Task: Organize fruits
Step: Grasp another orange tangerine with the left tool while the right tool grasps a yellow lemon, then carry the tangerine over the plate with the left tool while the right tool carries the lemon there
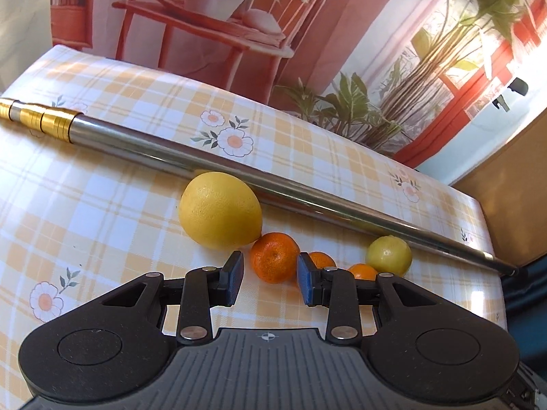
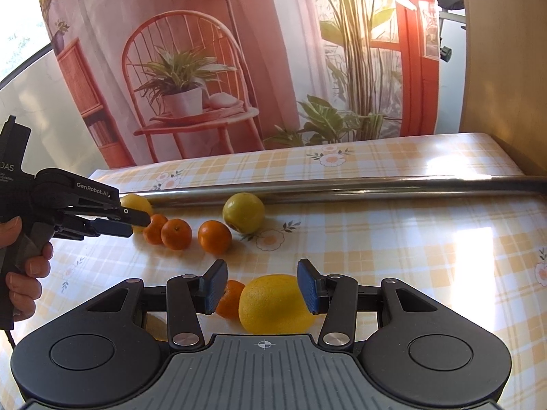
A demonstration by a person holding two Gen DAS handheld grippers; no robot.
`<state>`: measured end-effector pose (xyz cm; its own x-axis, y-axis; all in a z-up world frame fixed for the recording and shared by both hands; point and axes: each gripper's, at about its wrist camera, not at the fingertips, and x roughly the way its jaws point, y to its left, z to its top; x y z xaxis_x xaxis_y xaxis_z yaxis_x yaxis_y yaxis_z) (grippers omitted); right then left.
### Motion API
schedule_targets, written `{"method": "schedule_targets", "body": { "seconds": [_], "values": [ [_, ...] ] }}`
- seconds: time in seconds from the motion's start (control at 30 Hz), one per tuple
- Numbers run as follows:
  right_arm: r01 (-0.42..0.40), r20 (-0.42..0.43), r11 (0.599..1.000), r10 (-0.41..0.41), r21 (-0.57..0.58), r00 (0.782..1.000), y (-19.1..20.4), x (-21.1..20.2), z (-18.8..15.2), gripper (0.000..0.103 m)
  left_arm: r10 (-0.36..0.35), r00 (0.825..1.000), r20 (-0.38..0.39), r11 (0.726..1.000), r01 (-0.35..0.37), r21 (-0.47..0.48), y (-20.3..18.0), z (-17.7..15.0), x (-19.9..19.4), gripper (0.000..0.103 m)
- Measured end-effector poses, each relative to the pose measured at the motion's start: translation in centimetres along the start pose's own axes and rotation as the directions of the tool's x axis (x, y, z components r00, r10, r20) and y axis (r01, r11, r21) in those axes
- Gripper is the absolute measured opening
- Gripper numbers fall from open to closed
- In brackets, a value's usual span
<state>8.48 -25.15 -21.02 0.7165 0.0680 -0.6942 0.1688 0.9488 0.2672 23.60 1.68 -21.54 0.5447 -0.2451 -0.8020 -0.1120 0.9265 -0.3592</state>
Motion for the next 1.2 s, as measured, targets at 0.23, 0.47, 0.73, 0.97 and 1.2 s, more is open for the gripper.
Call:
{"method": "schedule_targets", "body": {
  "seconds": [0.23, 0.47, 0.73, 0.97, 1.2],
  "values": [
    [0.004, -0.002, 1.0, -0.004, 0.002, 1.0, -0.8, 0.2, 0.0, 0.043, -0.02, 1.0, 0.0, 0.997, 0.02, -0.08, 0.2, 0.5, 1.2, 0.036],
    [0.006, -0.006, 1.0, -0.006, 0.009, 1.0, -1.1, 0.2, -0.3, 0.043, 0.019, 1.0, 0.024, 0.998, -0.018, -0.058, -1.0, 0.7, 1.8, 0.037],
    [0.009, -0.009, 1.0, -0.009, 0.021, 1.0, -1.4, 0.0, -0.4, 0.043, 0.039, 0.999, 0.014, 0.993, -0.037, -0.11, -0.6, 1.0, 2.7, 0.038],
    [0.005, -0.014, 0.999, -0.005, 0.038, 1.0, -1.7, -0.2, -0.9, 0.043, 0.045, 0.998, 0.034, 0.997, -0.043, -0.064, -0.8, 0.2, 2.1, 0.038],
    [-0.002, -0.018, 0.999, 0.003, 0.048, 1.0, -1.9, -0.1, -1.3, 0.043, 0.026, 0.997, 0.079, 0.999, -0.029, 0.036, -0.7, -1.0, -0.8, 0.038]
  ]
}}
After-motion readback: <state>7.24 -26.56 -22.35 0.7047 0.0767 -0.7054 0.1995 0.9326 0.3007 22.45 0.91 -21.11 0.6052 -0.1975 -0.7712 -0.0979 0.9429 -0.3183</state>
